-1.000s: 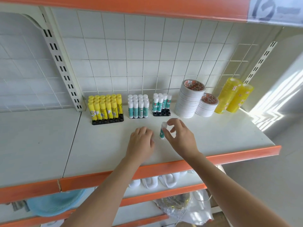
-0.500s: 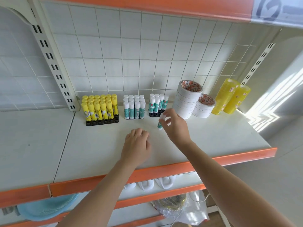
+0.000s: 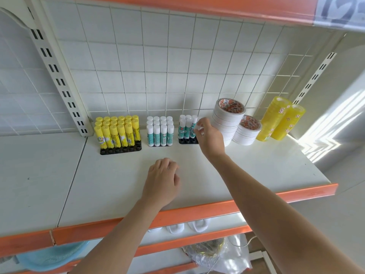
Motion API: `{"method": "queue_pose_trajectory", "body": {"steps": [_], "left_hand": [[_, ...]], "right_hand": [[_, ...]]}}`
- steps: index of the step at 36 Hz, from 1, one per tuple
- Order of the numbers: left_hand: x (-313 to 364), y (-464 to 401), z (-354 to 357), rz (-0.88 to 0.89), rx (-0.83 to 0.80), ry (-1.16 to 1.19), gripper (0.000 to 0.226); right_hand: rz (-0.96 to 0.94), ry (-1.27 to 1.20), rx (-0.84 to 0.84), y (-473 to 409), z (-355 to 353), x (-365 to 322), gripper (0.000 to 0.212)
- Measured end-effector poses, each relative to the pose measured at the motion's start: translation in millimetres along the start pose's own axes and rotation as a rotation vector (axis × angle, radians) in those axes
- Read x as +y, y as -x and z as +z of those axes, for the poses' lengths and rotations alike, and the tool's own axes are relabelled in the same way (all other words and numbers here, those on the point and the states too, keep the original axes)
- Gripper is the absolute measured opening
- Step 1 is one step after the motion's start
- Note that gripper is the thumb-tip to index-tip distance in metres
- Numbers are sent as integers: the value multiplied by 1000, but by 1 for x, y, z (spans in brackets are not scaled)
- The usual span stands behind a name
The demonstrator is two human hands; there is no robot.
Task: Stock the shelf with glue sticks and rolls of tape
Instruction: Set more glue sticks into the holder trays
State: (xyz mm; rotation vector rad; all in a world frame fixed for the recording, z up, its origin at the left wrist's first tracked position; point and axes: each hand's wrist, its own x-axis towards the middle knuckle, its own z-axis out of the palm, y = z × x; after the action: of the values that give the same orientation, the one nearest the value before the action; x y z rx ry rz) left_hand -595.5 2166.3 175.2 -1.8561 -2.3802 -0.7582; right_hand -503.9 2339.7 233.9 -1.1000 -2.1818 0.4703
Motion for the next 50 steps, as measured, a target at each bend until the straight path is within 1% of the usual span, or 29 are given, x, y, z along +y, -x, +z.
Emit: {"method": "queue_pose_trajectory", "body": {"steps": [5, 7, 10, 17, 21, 25, 31, 34, 38, 42, 46, 48, 50], "left_hand": [[0, 0, 0, 7, 14, 0, 15], [0, -1, 0, 6, 12, 0, 15], [0, -1, 1, 5, 8, 4, 15], [0, 0, 0, -1, 5, 10, 16], [1, -1, 0, 3, 9, 10, 16], [0, -1, 1, 5, 7, 1, 13], [1, -1, 0, 6, 12, -6, 15], [2, -2, -2, 5, -1, -7, 13], [2, -3, -3, -7, -11, 4, 15], [5, -5, -11, -13, -93, -21, 20], [10, -16, -28, 12, -278, -120, 29], [14, -22, -39, 21, -380, -152, 29], [21, -26, -50, 7, -449, -162, 28]], "right_hand": [[13, 37, -17, -5, 1, 0, 16], [5, 97, -31, -8, 1, -1, 17], [-22, 219, -29, -9, 1, -3, 20], [12, 289, -49, -10, 0, -11, 30], [37, 317, -92, -12, -2, -8, 44], [18, 360, -135, -15, -3, -10, 47], [19, 381, -200, -14, -9, -15, 54], [27, 400, -249, -16, -18, -21, 54], [39, 454, -281, -17, -30, -34, 54], [65, 419, -254, 2, -37, -38, 52], [94, 411, -261, 28, -47, -37, 51], [116, 406, -261, 40, -55, -37, 51], [114, 411, -255, 52, -65, -38, 50]]}}
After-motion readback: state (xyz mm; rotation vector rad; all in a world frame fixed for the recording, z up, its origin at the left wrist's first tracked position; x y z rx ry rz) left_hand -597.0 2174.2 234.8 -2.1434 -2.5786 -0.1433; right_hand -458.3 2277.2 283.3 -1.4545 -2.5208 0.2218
